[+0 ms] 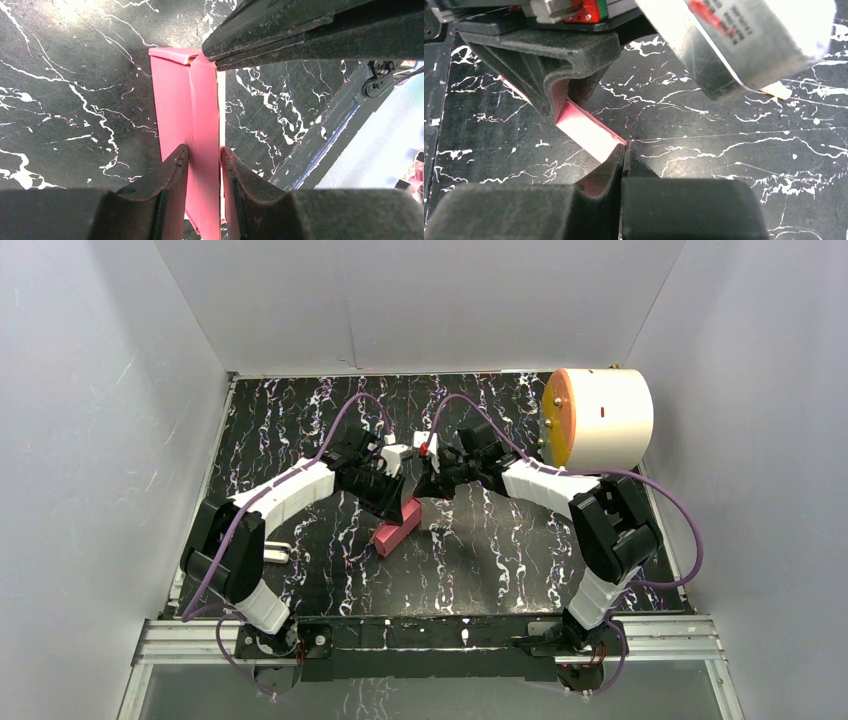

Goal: Fold the paper box

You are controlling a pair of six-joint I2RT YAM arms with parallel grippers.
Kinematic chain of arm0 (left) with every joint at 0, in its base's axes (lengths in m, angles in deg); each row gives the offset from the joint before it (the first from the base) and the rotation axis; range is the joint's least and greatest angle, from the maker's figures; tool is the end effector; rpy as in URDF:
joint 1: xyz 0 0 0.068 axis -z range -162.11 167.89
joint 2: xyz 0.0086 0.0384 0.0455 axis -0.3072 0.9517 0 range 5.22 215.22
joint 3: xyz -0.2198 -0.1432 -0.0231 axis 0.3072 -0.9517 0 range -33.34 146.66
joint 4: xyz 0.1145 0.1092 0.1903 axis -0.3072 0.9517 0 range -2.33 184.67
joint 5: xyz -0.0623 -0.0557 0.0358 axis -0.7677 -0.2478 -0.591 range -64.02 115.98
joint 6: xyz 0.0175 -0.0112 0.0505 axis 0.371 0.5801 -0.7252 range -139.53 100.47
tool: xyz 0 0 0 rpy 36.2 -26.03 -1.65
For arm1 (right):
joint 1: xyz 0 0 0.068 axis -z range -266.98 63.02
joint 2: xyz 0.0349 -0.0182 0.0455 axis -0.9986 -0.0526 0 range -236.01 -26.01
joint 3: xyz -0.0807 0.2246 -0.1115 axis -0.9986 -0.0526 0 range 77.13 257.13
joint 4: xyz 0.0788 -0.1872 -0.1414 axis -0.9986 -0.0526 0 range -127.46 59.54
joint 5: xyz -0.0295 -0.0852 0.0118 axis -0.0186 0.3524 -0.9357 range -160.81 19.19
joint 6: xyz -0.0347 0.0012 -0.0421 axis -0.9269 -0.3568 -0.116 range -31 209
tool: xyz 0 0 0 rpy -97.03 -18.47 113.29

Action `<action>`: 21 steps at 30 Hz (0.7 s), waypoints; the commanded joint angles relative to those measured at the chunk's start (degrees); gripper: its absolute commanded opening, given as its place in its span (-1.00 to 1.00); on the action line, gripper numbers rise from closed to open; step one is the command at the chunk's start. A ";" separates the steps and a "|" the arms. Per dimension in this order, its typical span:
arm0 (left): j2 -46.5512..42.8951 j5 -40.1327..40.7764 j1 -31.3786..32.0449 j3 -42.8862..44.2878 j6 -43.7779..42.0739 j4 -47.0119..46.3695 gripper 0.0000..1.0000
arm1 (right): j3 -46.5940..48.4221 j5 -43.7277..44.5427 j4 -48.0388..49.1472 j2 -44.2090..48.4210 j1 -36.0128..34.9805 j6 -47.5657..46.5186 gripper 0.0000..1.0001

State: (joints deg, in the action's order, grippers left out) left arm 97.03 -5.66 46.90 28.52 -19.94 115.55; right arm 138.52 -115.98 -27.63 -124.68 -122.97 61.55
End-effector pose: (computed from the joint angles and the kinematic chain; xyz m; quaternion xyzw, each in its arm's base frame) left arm 0.2647 -0.1687 0.2156 0.3078 0.8750 -0.3197 0.1936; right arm 0.2761 0.2326 0.2169 -0.5817 0.6009 0.3709 0.4037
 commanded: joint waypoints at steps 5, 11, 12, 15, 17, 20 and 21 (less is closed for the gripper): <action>-1.37 3.86 -0.08 -0.48 2.20 0.57 -0.98 | 1.74 9.88 0.25 3.68 -2.46 11.75 -1.00; -1.11 5.96 -0.05 -0.54 3.99 -0.38 -0.98 | 1.68 17.93 -0.05 3.81 -4.97 20.31 -1.00; -1.22 6.24 -0.09 -0.54 4.35 -0.63 -0.98 | 1.64 19.20 -0.08 3.88 -5.24 21.99 -1.00; -1.44 7.02 -0.05 -0.67 5.29 -1.37 -0.99 | 1.06 22.84 0.23 4.53 -6.56 24.99 -1.00; -1.94 7.88 -0.10 -0.79 5.77 -1.92 -0.99 | -0.43 24.69 1.79 5.13 -7.18 26.55 -1.00; -2.77 8.83 -0.08 -1.23 6.65 -2.94 -0.99 | -2.36 26.80 4.20 5.85 -7.68 29.77 -1.00; -3.08 8.93 -0.10 -1.42 6.90 -3.32 -1.00 | -2.88 27.36 4.73 6.00 -7.83 30.58 -1.00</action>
State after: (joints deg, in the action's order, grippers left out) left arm 96.33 -1.28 46.95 28.20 -14.04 114.32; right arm 137.73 -92.41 -26.19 -121.56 -129.48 85.82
